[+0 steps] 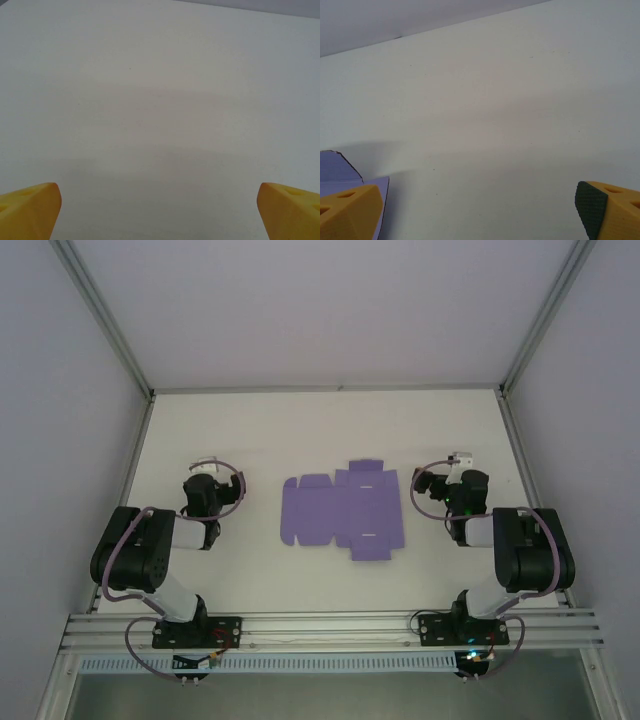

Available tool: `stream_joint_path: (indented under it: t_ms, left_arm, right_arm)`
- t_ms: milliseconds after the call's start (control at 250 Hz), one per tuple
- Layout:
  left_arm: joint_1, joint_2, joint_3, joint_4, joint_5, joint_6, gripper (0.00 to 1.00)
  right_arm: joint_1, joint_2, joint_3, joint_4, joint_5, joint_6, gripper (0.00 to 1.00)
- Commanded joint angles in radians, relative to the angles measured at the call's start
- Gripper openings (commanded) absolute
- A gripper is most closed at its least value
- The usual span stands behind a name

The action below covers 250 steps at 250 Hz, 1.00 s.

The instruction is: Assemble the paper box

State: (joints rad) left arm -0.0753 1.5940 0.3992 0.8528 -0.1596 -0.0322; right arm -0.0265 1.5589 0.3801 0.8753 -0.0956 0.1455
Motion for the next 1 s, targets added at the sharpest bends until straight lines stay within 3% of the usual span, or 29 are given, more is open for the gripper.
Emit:
stream_joint_path:
  t_ms: [0, 715, 862, 994]
  left_arm:
    - [0.005, -0.008, 0.006, 0.031, -0.016, 0.012, 1.0]
    - [0.005, -0.008, 0.008, 0.026, -0.014, 0.013, 1.0]
    - [0.005, -0.01, 0.008, 0.029, -0.015, 0.015, 1.0]
    - [0.005, -0.102, 0.081, -0.183, -0.064, -0.003, 1.0]
  right_arm:
    - [0.005, -0.005, 0.014, 0.035, -0.017, -0.001, 1.0]
    - [0.005, -0.005, 0.015, 0.034, -0.022, 0.002, 1.0]
    - [0.004, -0.025, 0.018, 0.017, 0.028, 0.023, 1.0]
    - [0.005, -0.132, 0.055, -0.138, 0.05, 0.018, 1.0]
